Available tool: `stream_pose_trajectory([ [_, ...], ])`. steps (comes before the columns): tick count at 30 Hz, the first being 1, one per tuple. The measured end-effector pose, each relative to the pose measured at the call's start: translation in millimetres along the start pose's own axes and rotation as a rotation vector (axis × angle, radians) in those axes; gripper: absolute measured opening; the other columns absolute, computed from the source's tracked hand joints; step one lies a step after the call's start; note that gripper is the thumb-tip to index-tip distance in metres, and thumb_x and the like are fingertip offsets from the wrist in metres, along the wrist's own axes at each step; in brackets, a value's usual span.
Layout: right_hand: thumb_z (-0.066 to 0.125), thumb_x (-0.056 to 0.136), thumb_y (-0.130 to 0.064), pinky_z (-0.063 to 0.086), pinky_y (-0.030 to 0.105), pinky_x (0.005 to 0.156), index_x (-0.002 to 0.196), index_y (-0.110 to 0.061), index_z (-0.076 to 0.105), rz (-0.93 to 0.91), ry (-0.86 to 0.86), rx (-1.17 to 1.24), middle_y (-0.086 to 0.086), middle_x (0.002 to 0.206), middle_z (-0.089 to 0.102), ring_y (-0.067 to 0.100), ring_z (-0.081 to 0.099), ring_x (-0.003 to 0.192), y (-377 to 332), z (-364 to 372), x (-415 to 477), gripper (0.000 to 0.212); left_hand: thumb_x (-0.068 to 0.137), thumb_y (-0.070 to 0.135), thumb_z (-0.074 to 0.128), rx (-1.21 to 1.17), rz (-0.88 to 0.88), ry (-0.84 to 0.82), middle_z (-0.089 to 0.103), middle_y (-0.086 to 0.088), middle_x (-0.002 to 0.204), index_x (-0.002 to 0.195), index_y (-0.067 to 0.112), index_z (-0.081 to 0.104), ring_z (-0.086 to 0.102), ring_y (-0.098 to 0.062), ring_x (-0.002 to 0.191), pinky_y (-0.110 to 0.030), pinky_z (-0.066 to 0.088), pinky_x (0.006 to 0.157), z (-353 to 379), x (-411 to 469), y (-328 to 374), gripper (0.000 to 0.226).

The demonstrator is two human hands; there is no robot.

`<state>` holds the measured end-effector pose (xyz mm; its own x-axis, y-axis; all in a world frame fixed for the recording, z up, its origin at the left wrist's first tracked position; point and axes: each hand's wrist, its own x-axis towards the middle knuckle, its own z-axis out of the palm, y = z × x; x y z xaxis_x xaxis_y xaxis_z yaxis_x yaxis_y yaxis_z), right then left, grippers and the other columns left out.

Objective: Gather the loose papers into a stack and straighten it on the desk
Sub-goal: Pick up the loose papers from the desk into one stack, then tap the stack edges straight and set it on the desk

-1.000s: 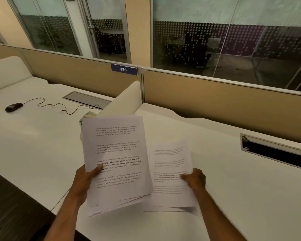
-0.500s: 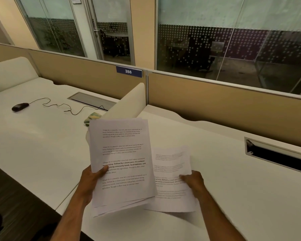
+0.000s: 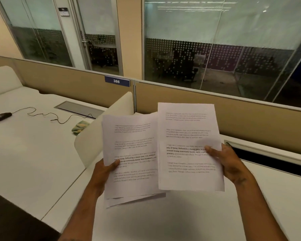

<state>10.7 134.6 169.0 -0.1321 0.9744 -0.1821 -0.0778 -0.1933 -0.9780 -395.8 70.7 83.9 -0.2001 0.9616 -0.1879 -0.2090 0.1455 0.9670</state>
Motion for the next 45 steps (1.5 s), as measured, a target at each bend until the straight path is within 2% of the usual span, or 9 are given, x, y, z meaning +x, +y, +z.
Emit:
stream_pose_trajectory([
  [12, 0.059, 0.093, -0.012, 0.062, 0.041, 0.069, 0.118, -0.009, 0.065, -0.032, -0.041, 0.156, 0.017, 0.109, 0.075, 0.032, 0.074, 0.09, 4, -66, -37, 0.026, 0.085, 0.017, 0.074, 0.05, 0.019, -0.049, 0.078, -0.016, 0.106, 0.119, 0.012, 0.066, 0.076, -0.038, 0.092, -0.055, 0.061, 0.08, 104, -32, -10, 0.035],
  [16, 0.064, 0.088, -0.012, 0.061, 0.035, 0.071, 0.118, -0.006, 0.064, -0.043, -0.085, 0.156, 0.014, 0.107, 0.075, 0.029, 0.073, 0.092, 6, -80, -44, 0.03, 0.084, 0.02, 0.075, 0.053, 0.018, -0.075, 0.078, -0.016, 0.104, 0.116, 0.011, 0.067, 0.076, -0.036, 0.088, -0.046, 0.063, 0.071, 155, -49, -18, 0.034],
  [20, 0.075, 0.081, -0.021, 0.058, 0.048, 0.087, 0.121, -0.005, 0.064, -0.004, -0.112, 0.061, 0.017, 0.113, 0.073, 0.038, 0.071, 0.102, 22, -90, -45, 0.044, 0.052, 0.066, 0.084, 0.105, 0.066, -0.097, 0.079, -0.01, 0.104, 0.114, 0.015, 0.07, 0.076, -0.032, 0.092, -0.043, 0.062, 0.074, 201, -66, -31, 0.081],
  [23, 0.074, 0.085, -0.028, 0.059, 0.05, 0.088, 0.117, -0.016, 0.067, -0.008, -0.056, -0.076, 0.008, 0.109, 0.076, 0.029, 0.074, 0.095, 38, -100, -44, 0.034, 0.045, 0.071, 0.084, 0.084, 0.052, -0.081, 0.078, -0.011, 0.105, 0.114, 0.016, 0.07, 0.075, -0.033, 0.095, -0.051, 0.061, 0.082, 226, -73, -39, 0.09],
  [25, 0.073, 0.086, -0.033, 0.059, 0.05, 0.087, 0.116, -0.022, 0.066, -0.016, -0.033, -0.15, 0.002, 0.108, 0.076, 0.024, 0.074, 0.093, 49, -108, -44, 0.033, 0.06, 0.068, 0.079, 0.047, 0.014, -0.072, 0.077, -0.017, 0.108, 0.117, 0.013, 0.069, 0.074, -0.038, 0.096, -0.059, 0.058, 0.085, 238, -78, -44, 0.08],
  [29, 0.077, 0.083, -0.027, 0.061, 0.046, 0.083, 0.126, -0.027, 0.051, -0.001, -0.03, -0.114, 0.004, 0.118, 0.07, 0.024, 0.073, 0.097, 65, -122, -48, 0.05, 0.099, 0.059, 0.032, 0.016, -0.06, -0.087, 0.077, -0.018, 0.101, 0.117, 0.019, 0.072, 0.075, -0.04, 0.092, -0.054, 0.06, 0.08, 258, -87, -53, 0.059],
  [33, 0.08, 0.079, -0.023, 0.063, 0.041, 0.077, 0.136, -0.038, 0.034, -0.012, -0.007, -0.115, -0.006, 0.119, 0.066, 0.024, 0.072, 0.099, 76, -125, -55, 0.075, 0.094, 0.037, 0.06, 0.08, -0.041, -0.104, 0.077, -0.016, 0.11, 0.122, 0.01, 0.066, 0.075, -0.036, 0.096, -0.054, 0.06, 0.084, 270, -96, -61, 0.039],
  [38, 0.069, 0.09, -0.021, 0.061, 0.043, 0.085, 0.12, -0.022, 0.064, 0.006, -0.033, -0.18, 0.005, 0.117, 0.073, 0.022, 0.073, 0.097, 76, -134, -50, 0.031, 0.093, 0.029, 0.065, 0.123, -0.048, -0.084, 0.079, -0.011, 0.106, 0.118, 0.009, 0.069, 0.075, -0.034, 0.096, -0.051, 0.061, 0.084, 278, -97, -73, 0.032],
  [45, 0.068, 0.09, -0.019, 0.061, 0.036, 0.077, 0.111, -0.024, 0.071, -0.11, 0.075, -0.18, -0.004, 0.101, 0.077, 0.02, 0.073, 0.091, 62, -143, -60, 0.021, 0.091, 0.031, 0.065, 0.129, 0.021, -0.107, 0.078, -0.005, 0.108, 0.114, 0.01, 0.072, 0.075, -0.025, 0.097, -0.036, 0.062, 0.079, 283, -93, -65, 0.032],
])
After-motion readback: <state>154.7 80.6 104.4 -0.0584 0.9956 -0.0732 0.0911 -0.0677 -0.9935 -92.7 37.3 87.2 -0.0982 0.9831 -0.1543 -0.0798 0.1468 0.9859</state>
